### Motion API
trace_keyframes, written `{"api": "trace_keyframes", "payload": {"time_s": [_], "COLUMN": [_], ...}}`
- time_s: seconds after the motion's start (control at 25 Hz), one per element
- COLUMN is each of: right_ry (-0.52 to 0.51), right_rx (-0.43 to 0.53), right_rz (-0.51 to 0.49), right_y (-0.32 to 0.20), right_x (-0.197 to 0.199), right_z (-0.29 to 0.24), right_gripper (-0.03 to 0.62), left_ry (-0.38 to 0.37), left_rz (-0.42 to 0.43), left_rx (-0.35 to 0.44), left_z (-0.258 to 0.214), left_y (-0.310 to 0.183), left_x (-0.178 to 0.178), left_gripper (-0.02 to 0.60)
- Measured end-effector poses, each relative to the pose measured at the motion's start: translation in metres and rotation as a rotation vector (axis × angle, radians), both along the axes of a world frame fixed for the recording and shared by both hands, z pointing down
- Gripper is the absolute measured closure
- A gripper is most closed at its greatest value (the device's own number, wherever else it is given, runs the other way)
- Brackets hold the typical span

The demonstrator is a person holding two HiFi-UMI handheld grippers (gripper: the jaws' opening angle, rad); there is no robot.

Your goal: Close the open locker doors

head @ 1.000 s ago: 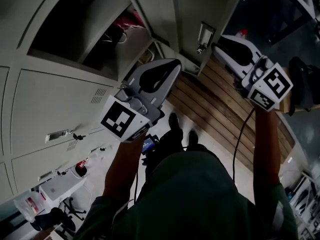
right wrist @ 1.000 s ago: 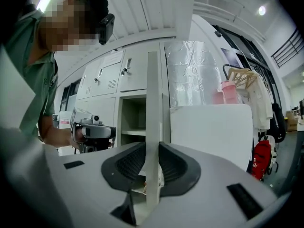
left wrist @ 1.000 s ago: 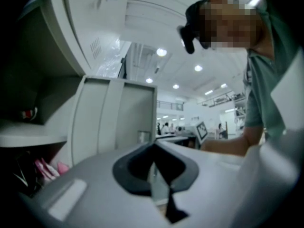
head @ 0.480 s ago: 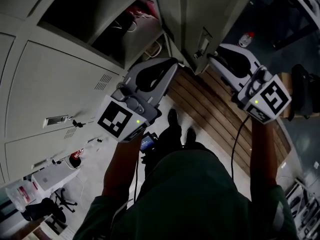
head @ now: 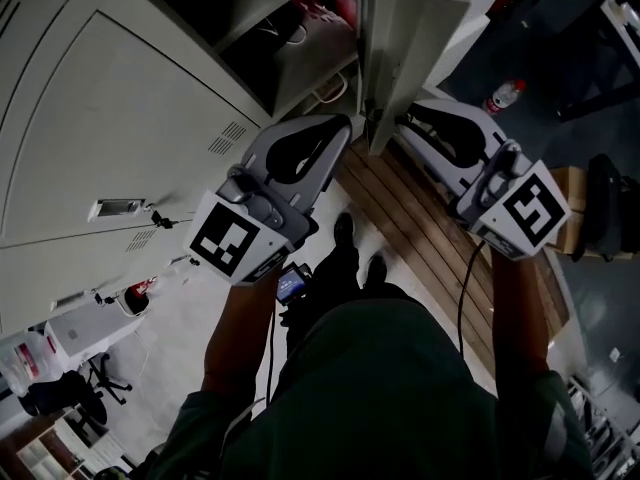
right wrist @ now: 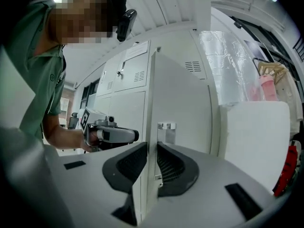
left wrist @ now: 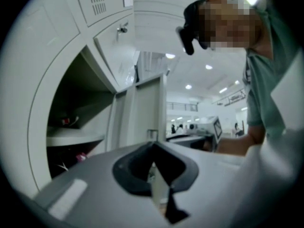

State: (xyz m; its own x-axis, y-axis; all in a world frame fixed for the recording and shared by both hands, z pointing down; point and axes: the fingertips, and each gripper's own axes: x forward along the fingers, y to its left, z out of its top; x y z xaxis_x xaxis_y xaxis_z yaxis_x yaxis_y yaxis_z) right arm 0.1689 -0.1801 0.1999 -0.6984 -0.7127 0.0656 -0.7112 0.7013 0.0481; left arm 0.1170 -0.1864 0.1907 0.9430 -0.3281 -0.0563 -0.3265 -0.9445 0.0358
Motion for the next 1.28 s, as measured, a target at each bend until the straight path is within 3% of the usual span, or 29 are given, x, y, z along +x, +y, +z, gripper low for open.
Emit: {"api": "trace_keyframes", "payload": {"time_s": [0.64, 1.28], "right_ry": [0.028, 0.043], "right_rx": [-0.007, 0.005], "right_rz": [-0.127, -0.134], "right_y": [-0.038, -0.085], "right_x": [-0.081, -0.121], "right_z": [0.006, 0.009], "right_gripper": [0.530, 0.533], "left_ry": [0.006, 0.008], "left_rz": [-0.133, -0.195], "left_rx": [-0.017, -0.027], "left_z": [0.011, 0.013], "left_y": [-0.027, -0.055], "left_x": [-0.063, -0.094], "left_gripper": [0.577, 0.577]}}
